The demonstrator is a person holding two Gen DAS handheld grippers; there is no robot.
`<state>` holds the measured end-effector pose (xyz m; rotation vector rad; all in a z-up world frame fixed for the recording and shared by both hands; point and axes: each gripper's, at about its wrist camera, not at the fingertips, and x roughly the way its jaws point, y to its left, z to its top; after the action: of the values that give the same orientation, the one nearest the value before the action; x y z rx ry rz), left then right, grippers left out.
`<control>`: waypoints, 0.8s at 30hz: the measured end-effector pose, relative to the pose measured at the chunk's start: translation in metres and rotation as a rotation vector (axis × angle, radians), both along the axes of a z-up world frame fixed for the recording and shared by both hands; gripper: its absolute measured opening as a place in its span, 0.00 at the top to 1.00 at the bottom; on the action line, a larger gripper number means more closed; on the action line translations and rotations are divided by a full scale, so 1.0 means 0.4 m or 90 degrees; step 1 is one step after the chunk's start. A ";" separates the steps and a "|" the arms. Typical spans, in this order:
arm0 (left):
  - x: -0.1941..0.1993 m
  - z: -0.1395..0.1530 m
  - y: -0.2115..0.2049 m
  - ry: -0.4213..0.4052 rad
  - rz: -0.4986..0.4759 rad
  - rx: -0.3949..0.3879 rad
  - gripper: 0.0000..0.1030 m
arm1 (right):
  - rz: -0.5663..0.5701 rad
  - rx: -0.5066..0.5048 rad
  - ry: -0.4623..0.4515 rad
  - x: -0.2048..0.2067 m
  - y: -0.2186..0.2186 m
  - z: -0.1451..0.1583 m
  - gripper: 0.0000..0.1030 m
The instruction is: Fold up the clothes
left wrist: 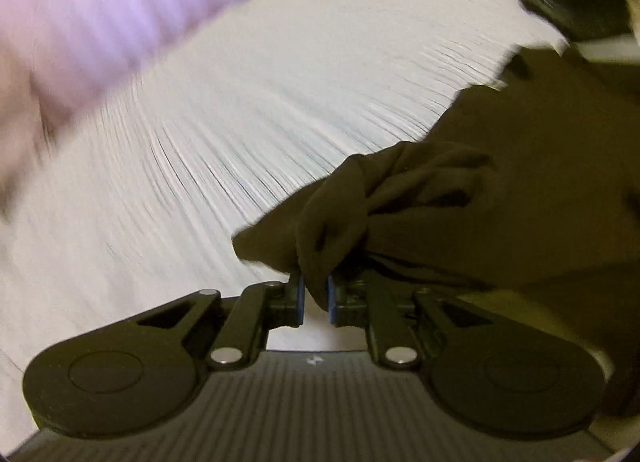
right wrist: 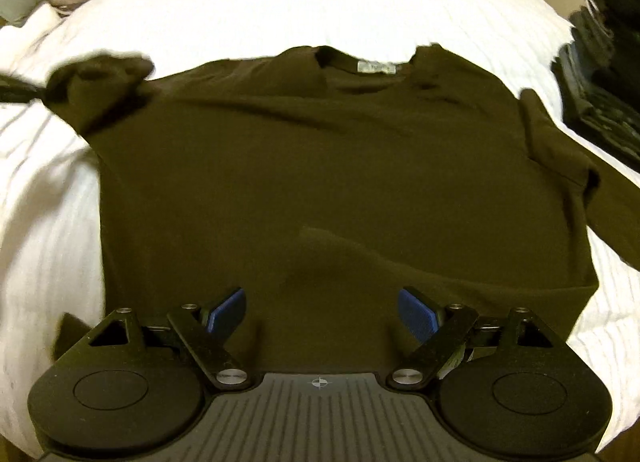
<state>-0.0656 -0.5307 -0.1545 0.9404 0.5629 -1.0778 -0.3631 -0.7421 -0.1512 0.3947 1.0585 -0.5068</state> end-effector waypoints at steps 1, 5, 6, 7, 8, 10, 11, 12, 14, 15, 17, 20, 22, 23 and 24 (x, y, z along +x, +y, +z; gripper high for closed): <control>-0.014 0.024 0.014 -0.048 -0.019 0.011 0.90 | 0.004 0.002 -0.004 0.009 0.010 0.005 0.17; 0.037 0.014 0.066 -0.050 0.031 0.060 0.86 | 0.020 0.014 -0.018 0.043 0.047 0.016 0.17; 0.066 0.001 0.082 0.012 0.073 0.057 0.82 | 0.022 0.016 -0.018 0.049 0.053 0.013 0.17; 0.096 -0.013 0.098 0.074 0.116 0.054 0.81 | 0.024 0.021 -0.017 0.054 0.059 0.008 0.17; 0.126 -0.027 0.115 0.136 0.161 0.048 0.78 | 0.024 0.025 -0.015 0.058 0.063 0.002 0.17; 0.181 -0.057 0.168 0.212 0.266 0.030 0.82 | 0.024 0.031 -0.010 0.059 0.066 -0.008 0.17; 0.194 -0.069 0.191 0.201 0.303 0.038 0.82 | 0.024 0.032 -0.007 0.060 0.068 -0.013 0.17; 0.197 -0.076 0.211 0.183 0.316 0.052 0.82 | 0.025 0.034 -0.003 0.060 0.068 -0.015 0.17; 0.184 -0.073 0.235 0.157 0.310 0.058 0.83 | 0.026 0.038 0.004 0.060 0.067 -0.018 0.17; 0.170 -0.067 0.242 0.147 0.297 0.054 0.82 | 0.028 0.040 0.007 0.060 0.068 -0.018 0.17; 0.139 -0.054 0.232 0.140 0.255 0.039 0.76 | 0.034 0.038 0.012 0.060 0.071 -0.018 0.17; 0.075 -0.043 0.170 0.139 0.154 0.010 0.59 | 0.034 0.039 0.017 0.058 0.070 -0.016 0.17; 0.021 -0.065 0.096 0.140 0.079 0.005 0.52 | 0.031 0.039 0.017 0.056 0.070 -0.015 0.17; -0.004 -0.080 0.059 0.140 0.045 0.007 0.49 | 0.030 0.039 0.017 0.054 0.070 -0.014 0.17; -0.027 -0.096 0.022 0.139 0.013 0.008 0.45 | 0.029 0.039 0.017 0.053 0.070 -0.013 0.17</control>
<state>-0.0763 -0.5219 -0.1930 0.8319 0.7574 -1.1674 -0.3418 -0.7143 -0.1564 0.4185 1.1082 -0.4408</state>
